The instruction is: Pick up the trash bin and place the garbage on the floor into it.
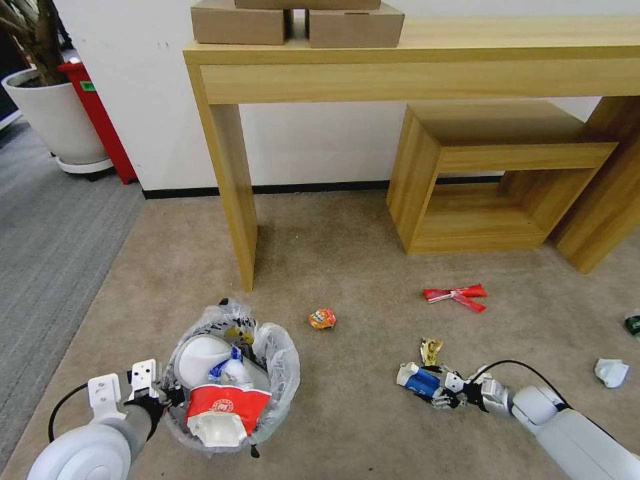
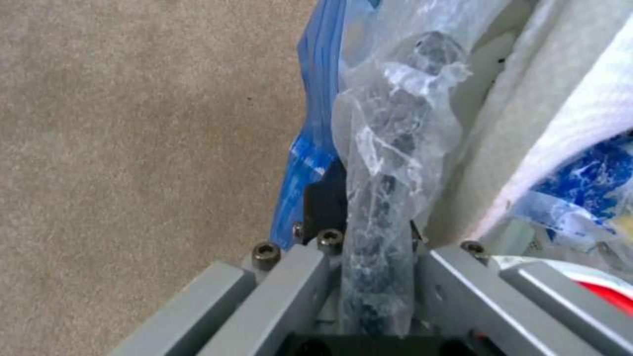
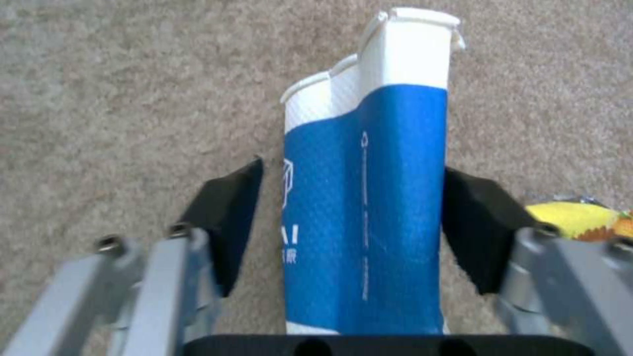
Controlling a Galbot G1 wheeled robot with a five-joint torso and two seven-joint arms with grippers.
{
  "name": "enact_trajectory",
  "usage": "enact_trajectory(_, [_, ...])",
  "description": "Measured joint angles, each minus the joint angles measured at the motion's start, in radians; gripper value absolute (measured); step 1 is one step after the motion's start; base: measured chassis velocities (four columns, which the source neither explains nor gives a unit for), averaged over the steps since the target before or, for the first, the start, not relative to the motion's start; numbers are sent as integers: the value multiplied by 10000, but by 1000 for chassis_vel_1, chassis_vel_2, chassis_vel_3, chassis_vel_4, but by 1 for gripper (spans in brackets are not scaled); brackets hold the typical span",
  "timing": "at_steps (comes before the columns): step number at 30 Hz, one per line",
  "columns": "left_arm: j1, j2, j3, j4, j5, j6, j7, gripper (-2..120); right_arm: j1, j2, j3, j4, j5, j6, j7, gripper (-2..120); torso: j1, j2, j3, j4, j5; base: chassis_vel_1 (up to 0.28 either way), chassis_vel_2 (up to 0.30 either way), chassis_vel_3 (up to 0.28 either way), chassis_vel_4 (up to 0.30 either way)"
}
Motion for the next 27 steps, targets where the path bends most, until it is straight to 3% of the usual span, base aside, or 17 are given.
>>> enact_trajectory(9, [-20,-1,-12,1,6,-17,-7,0,59,23,-184,18,286,-30,-99,32,0,0,0,-1,1,0,0,0,0])
enact_trajectory(16, [-94,67,0,39,-26,-34,-46,0,208,-53,-378,144,576,-93,-220,1,0,0,0,0,0,0,0,0,0])
enact_trajectory(27, [-143,174,58,7,-141,-52,-99,0,-316,-303,192,913,1216,-133,-159,0,0,-1,0,0,2,0,0,0,0])
